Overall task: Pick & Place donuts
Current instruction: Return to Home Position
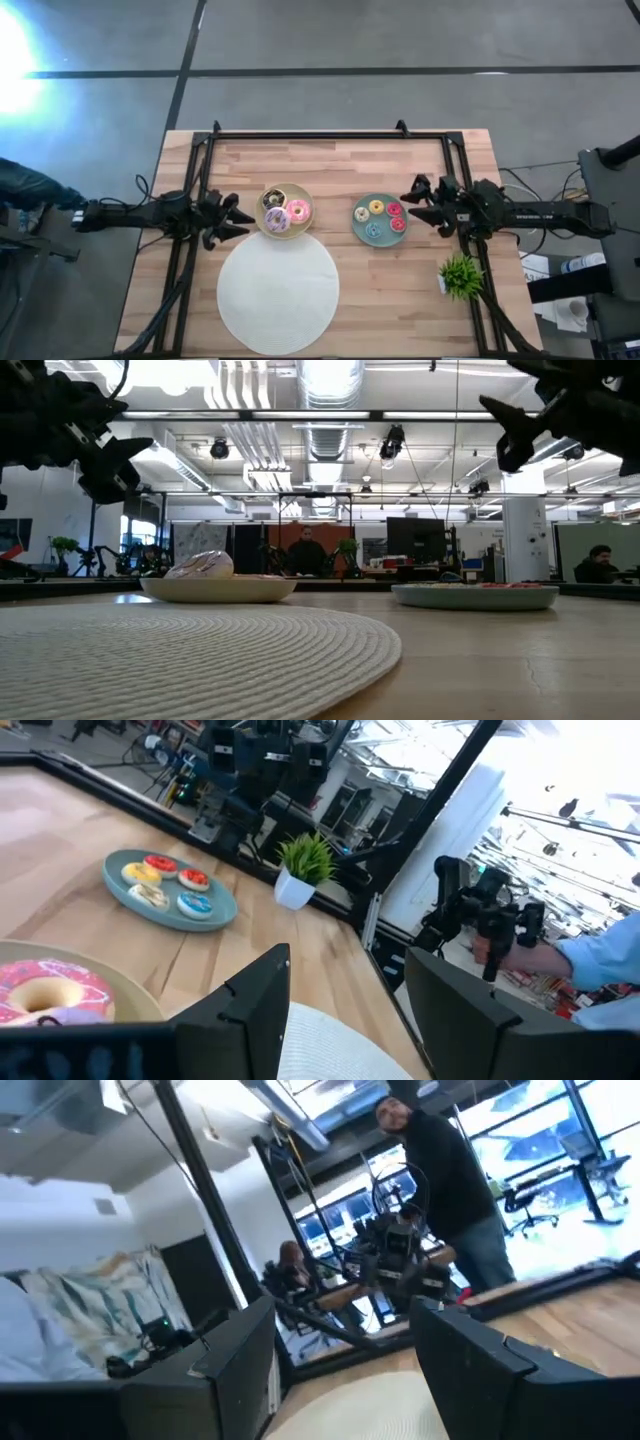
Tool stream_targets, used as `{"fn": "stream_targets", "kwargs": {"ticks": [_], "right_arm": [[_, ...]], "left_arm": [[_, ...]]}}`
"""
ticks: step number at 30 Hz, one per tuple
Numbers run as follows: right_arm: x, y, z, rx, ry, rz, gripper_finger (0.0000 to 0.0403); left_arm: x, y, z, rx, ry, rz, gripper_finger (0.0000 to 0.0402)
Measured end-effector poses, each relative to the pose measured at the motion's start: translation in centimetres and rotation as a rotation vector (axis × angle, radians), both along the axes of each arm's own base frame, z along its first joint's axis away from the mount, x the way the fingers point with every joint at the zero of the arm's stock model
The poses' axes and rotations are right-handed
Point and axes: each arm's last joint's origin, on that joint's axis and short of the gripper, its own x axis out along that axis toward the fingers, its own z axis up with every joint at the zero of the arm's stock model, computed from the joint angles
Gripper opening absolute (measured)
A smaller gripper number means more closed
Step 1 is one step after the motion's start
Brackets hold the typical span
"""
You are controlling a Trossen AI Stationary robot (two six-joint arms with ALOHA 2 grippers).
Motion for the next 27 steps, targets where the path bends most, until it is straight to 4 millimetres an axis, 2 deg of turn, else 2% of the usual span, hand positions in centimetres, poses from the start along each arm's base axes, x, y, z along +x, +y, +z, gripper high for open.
{"fn": "stream_targets", "kwargs": {"ticks": [17,27], "right_arm": [[0.5,-0.1,-3.0,0.081,0.290,0.003,0.0224],[-0.4,0.1,-2.2,0.067,0.225,0.003,0.0224]], "left_arm": [[-0.2,0.0,0.1,-0.007,-0.016,0.001,0.0172],[-0.8,0.0,1.0,-0.009,-0.124,0.003,0.0172]]}}
